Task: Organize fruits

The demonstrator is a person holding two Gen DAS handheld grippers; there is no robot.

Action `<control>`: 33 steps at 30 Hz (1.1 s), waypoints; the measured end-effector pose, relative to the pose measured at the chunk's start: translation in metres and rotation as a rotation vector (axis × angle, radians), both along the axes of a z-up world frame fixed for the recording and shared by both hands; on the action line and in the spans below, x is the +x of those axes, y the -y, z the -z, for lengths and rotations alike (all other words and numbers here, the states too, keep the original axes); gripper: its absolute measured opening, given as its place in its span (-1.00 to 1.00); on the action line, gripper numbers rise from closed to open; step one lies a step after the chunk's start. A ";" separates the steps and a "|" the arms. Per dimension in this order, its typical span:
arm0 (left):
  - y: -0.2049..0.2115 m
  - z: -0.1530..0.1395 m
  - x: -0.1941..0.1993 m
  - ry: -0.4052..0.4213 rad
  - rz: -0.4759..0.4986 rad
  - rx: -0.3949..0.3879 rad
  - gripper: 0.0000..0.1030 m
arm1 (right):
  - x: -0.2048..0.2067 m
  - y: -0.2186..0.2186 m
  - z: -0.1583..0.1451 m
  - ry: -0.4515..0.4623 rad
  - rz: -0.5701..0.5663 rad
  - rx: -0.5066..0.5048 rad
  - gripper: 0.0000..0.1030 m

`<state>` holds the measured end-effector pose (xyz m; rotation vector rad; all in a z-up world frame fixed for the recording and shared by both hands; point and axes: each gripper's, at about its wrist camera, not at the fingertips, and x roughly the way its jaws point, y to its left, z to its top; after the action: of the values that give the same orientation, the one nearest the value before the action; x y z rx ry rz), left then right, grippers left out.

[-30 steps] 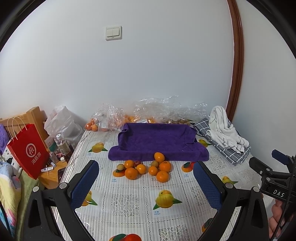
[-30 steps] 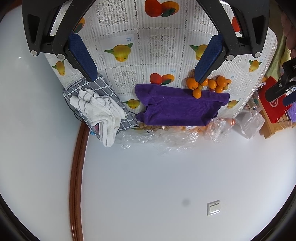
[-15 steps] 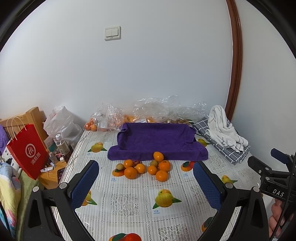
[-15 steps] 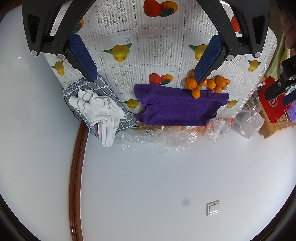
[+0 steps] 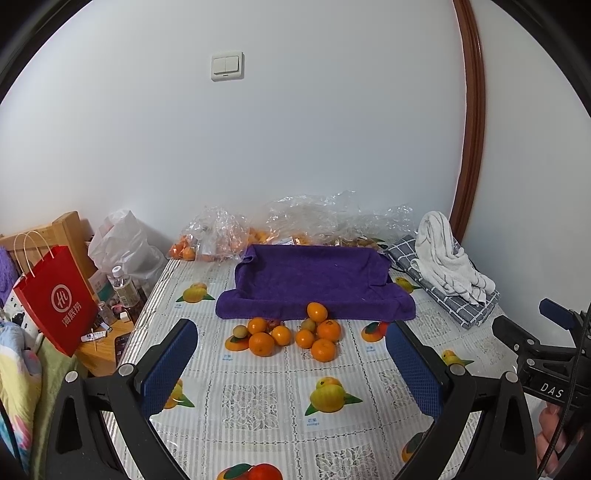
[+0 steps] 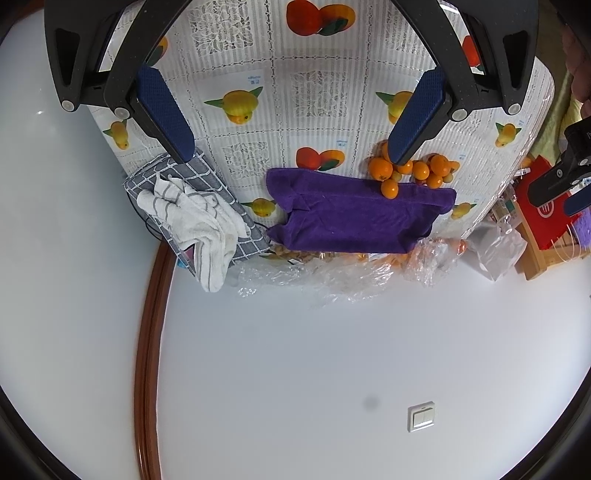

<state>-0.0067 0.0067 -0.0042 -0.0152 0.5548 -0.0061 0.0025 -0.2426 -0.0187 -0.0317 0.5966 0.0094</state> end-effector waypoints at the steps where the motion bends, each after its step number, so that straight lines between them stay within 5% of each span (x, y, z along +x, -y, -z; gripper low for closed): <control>1: 0.000 0.000 0.000 -0.001 0.002 -0.001 0.99 | 0.000 0.000 0.000 0.001 0.002 0.001 1.00; 17: -0.004 0.003 0.008 -0.005 -0.011 -0.014 0.99 | 0.007 -0.006 0.009 -0.021 -0.025 0.011 1.00; 33: -0.036 0.055 0.059 -0.061 -0.028 -0.037 0.99 | 0.062 -0.022 0.058 -0.132 -0.043 0.000 1.00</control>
<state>0.0524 0.0425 -0.0595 -0.0598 0.6156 0.0112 0.0641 -0.2211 -0.0766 -0.0447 0.7281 0.0535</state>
